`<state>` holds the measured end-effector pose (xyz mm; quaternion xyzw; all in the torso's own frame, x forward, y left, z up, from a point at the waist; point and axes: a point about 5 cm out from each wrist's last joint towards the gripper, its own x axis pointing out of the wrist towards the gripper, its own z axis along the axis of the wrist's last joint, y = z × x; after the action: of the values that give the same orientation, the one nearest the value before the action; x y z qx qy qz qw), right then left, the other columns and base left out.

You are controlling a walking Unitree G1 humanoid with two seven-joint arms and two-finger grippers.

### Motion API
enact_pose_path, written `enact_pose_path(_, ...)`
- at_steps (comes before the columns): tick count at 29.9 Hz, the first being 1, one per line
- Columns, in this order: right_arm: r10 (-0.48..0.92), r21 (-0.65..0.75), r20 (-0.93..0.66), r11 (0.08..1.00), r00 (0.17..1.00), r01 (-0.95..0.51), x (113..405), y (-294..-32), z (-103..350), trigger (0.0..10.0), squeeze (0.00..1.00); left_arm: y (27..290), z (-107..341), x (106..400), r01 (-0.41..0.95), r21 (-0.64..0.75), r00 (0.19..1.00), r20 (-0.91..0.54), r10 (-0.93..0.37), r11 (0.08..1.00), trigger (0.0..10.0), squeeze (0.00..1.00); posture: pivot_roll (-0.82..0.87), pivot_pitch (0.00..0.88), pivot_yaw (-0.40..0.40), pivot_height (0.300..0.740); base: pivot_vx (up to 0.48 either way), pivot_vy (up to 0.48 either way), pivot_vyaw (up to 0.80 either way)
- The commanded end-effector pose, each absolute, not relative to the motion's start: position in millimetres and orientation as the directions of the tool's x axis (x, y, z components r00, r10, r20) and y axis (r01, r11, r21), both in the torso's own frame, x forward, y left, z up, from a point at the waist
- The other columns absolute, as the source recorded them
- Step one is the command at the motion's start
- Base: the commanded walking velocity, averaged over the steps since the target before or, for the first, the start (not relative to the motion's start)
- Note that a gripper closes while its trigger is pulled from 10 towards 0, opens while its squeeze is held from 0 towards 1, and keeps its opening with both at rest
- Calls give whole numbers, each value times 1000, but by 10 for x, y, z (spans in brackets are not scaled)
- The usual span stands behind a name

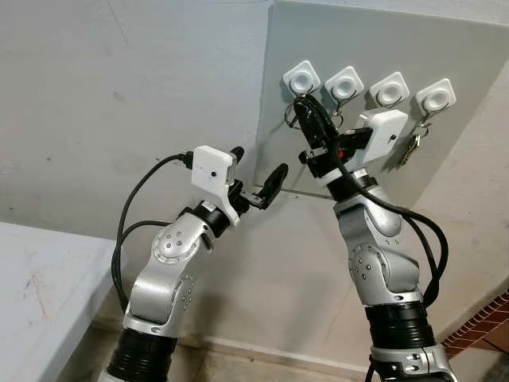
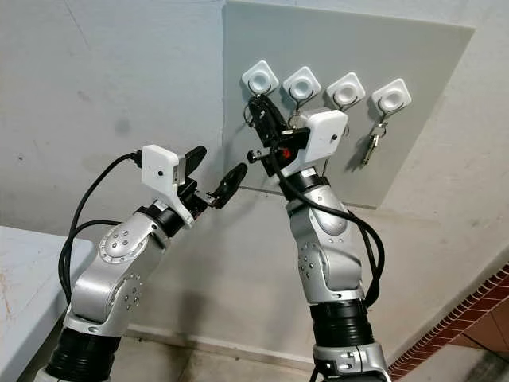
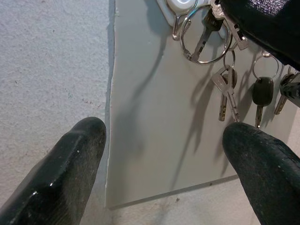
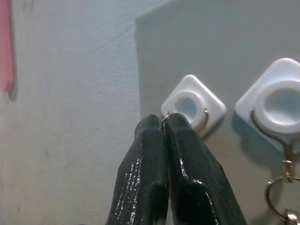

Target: Hang keys on a hook

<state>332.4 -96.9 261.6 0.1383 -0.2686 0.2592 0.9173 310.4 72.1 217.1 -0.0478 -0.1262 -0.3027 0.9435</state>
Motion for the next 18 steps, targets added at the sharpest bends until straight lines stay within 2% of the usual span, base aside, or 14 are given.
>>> enact_pose_path(1,376,139,570,832,730,-537,3343,-989,2669,10000,0,690,2248,3083,597,-5,769,287,-571,802,10000,0,7,0,-59,740,0,0,0)
enact_pose_path(11,340,199,548,835,764,-513,3390,-984,2668,10000,0,690,2255,3084,596,-17,772,289,-567,803,10000,0,7,0,-58,740,0,0,0)
enact_pose_path(14,377,159,574,819,727,-551,3358,-953,2687,10000,0,691,2259,3086,593,-22,774,290,-563,805,10000,0,10,0,-61,740,0,0,0)
enact_pose_path(18,394,159,567,809,723,-566,3349,-932,2673,10000,0,691,2254,3078,592,-24,775,290,-561,806,10000,0,10,0,-62,740,0,0,0)
